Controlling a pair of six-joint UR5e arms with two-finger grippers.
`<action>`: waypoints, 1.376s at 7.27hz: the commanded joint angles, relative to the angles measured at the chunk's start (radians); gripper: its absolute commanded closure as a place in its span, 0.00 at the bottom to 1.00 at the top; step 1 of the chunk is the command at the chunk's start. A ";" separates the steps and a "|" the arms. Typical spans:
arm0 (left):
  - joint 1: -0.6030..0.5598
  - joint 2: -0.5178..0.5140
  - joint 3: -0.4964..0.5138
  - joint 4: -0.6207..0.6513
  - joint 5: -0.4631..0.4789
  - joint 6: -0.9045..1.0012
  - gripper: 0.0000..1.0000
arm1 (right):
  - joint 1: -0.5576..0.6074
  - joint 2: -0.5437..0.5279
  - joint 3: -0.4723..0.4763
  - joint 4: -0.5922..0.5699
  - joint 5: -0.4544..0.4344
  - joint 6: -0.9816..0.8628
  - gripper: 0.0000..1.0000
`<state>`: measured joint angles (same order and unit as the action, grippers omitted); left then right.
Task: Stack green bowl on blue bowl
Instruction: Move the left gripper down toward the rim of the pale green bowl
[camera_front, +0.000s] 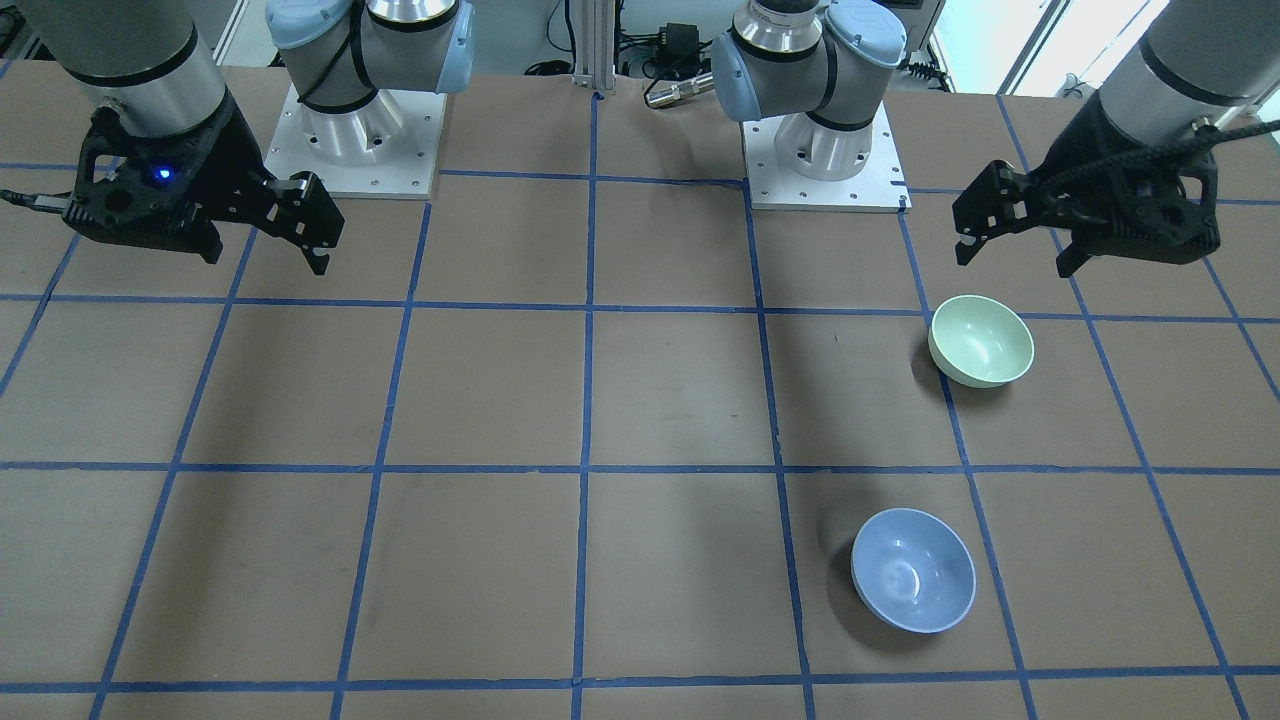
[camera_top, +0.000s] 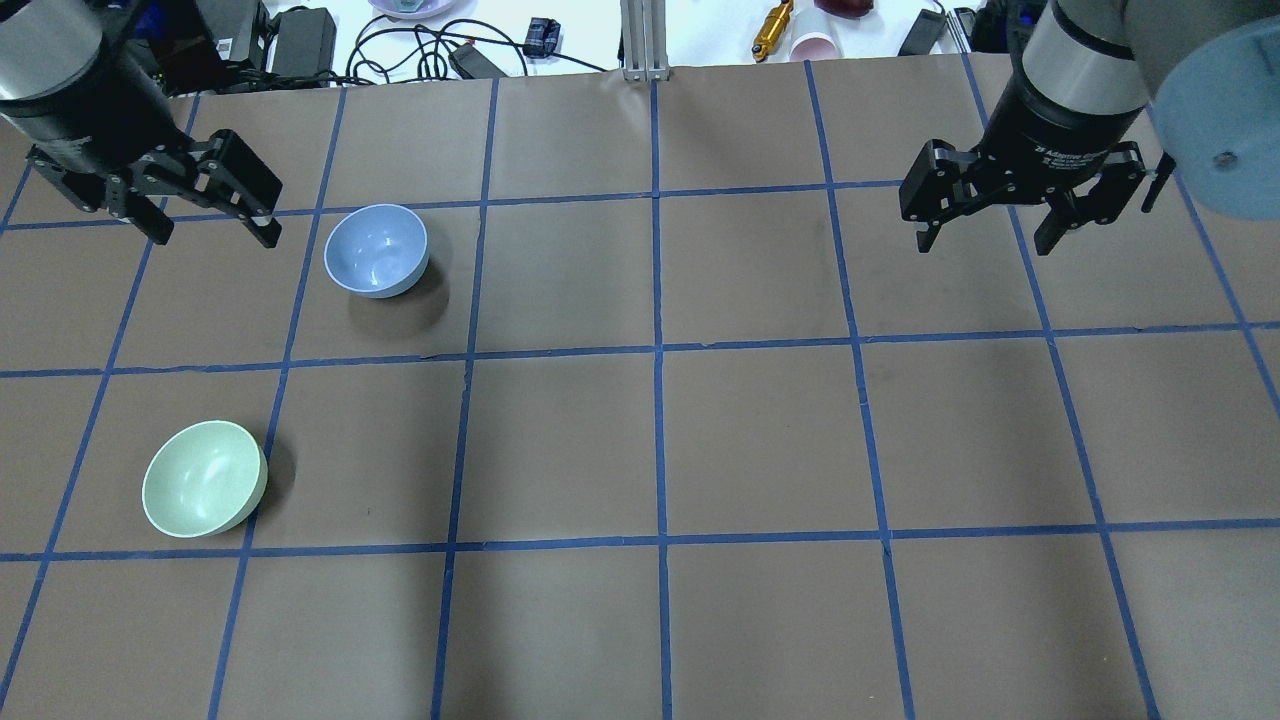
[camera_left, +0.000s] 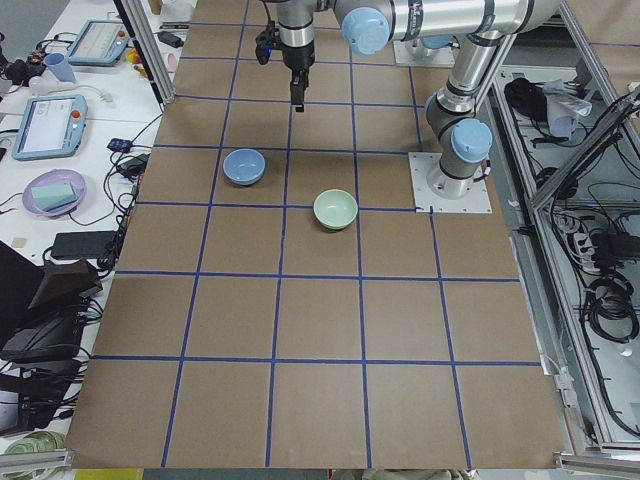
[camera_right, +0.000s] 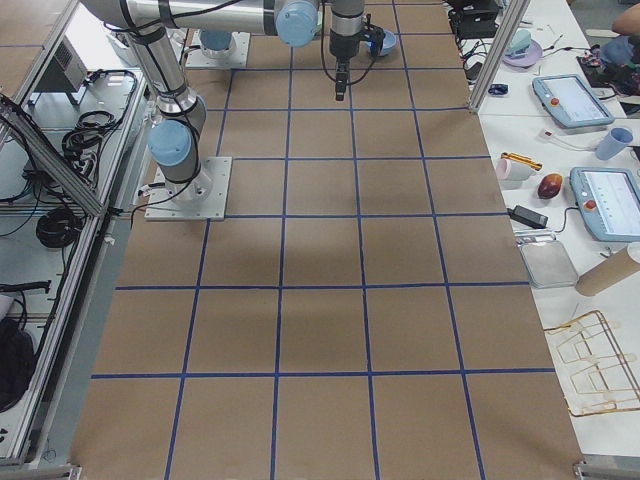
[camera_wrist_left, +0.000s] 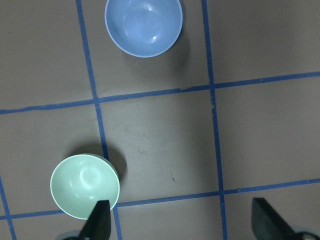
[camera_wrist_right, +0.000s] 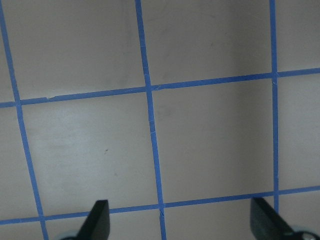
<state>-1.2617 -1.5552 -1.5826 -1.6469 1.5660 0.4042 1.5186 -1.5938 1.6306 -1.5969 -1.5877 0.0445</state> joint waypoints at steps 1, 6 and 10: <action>0.137 0.001 -0.107 0.074 0.000 0.158 0.00 | 0.000 0.000 0.000 0.000 0.000 0.000 0.00; 0.445 -0.023 -0.526 0.537 -0.089 0.436 0.00 | 0.000 0.000 0.000 0.000 0.002 0.000 0.00; 0.498 -0.094 -0.632 0.745 -0.083 0.501 0.00 | 0.000 0.000 0.000 0.000 0.000 0.000 0.00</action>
<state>-0.7917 -1.6200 -2.2031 -0.9422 1.4825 0.8814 1.5187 -1.5938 1.6306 -1.5969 -1.5876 0.0444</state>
